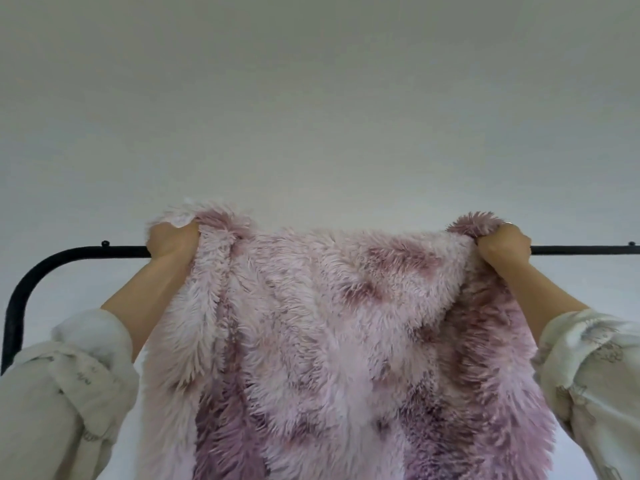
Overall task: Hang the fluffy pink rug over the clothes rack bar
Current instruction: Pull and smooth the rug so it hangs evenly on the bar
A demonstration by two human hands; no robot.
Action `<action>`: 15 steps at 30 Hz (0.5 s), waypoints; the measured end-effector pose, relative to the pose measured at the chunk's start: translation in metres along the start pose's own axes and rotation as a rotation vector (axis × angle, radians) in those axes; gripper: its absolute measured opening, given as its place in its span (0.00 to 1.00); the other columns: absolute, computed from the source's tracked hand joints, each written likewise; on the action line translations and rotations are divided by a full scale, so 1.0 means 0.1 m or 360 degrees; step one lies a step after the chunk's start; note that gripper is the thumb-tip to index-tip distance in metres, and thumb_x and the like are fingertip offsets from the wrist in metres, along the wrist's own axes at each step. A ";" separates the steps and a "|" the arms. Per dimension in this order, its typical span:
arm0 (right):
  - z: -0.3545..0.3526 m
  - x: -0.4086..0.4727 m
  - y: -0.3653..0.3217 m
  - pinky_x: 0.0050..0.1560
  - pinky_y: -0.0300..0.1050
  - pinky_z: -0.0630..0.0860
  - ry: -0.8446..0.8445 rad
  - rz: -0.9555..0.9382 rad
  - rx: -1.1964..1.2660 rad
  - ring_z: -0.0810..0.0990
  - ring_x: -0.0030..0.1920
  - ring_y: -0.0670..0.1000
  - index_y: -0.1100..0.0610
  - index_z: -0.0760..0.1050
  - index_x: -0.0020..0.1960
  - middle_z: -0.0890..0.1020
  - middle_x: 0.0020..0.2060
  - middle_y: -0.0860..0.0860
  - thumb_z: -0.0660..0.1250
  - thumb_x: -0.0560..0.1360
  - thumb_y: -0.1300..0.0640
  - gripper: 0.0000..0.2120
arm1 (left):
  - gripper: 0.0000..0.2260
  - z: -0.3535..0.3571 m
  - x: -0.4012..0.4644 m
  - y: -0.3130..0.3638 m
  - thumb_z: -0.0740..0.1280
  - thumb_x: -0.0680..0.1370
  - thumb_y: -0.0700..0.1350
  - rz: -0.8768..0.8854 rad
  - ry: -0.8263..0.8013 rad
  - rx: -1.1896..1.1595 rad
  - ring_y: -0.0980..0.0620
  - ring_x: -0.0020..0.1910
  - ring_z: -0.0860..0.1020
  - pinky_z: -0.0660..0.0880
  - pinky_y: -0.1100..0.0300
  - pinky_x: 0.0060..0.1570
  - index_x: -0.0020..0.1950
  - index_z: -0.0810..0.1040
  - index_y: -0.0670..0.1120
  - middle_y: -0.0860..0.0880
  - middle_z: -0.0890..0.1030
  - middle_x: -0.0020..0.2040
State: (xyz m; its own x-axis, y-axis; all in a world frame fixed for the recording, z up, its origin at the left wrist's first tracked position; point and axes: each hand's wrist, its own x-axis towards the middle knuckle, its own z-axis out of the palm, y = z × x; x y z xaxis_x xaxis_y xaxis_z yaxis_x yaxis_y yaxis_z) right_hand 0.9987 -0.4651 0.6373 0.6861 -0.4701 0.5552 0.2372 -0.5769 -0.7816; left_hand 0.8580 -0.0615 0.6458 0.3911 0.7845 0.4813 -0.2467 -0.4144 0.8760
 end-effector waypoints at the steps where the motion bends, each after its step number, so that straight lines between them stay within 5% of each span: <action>1: -0.04 0.04 0.02 0.59 0.56 0.72 0.0023 0.0020 0.0012 0.74 0.59 0.68 0.69 0.73 0.58 0.76 0.58 0.69 0.61 0.76 0.63 0.14 | 0.18 0.00 0.02 0.00 0.60 0.79 0.45 -0.0009 0.0013 0.0023 0.46 0.32 0.68 0.65 0.57 0.34 0.30 0.63 0.44 0.47 0.66 0.30; 5: -0.02 0.00 0.16 0.58 0.56 0.73 -0.0001 0.0112 0.0093 0.75 0.59 0.68 0.71 0.71 0.59 0.76 0.58 0.69 0.61 0.77 0.62 0.15 | 0.17 0.02 0.00 -0.05 0.61 0.79 0.45 -0.0017 0.0056 0.0151 0.43 0.33 0.73 0.67 0.56 0.30 0.31 0.65 0.40 0.42 0.70 0.32; 8: 0.12 -0.14 0.32 0.63 0.55 0.69 -0.0054 0.0173 0.0250 0.70 0.65 0.66 0.69 0.62 0.69 0.72 0.64 0.68 0.63 0.77 0.55 0.27 | 0.16 0.08 -0.08 -0.11 0.63 0.78 0.45 0.0007 0.0143 0.0150 0.41 0.47 0.76 0.74 0.49 0.46 0.36 0.70 0.35 0.33 0.78 0.52; 12: 0.23 -0.23 0.51 0.63 0.56 0.69 -0.0058 0.0248 0.0412 0.70 0.65 0.65 0.66 0.60 0.70 0.71 0.66 0.65 0.60 0.76 0.42 0.34 | 0.22 0.08 -0.14 -0.18 0.64 0.77 0.48 -0.0084 0.0208 0.0103 0.34 0.59 0.75 0.74 0.42 0.58 0.62 0.70 0.31 0.32 0.74 0.62; 15: 0.29 -0.24 0.62 0.67 0.57 0.66 -0.0053 0.0417 0.0610 0.70 0.66 0.64 0.66 0.62 0.71 0.71 0.67 0.64 0.49 0.77 0.35 0.38 | 0.23 0.06 -0.25 -0.25 0.62 0.79 0.46 -0.0027 0.0221 0.0093 0.36 0.66 0.70 0.69 0.47 0.63 0.68 0.64 0.33 0.34 0.70 0.68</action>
State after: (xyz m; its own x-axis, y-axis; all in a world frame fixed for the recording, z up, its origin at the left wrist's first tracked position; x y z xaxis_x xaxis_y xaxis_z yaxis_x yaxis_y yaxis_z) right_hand 1.0170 -0.4698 0.5672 0.7772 -0.5416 0.3204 0.2856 -0.1501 -0.9465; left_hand 0.8595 -0.0739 0.6120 0.2676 0.8461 0.4611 -0.1876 -0.4236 0.8862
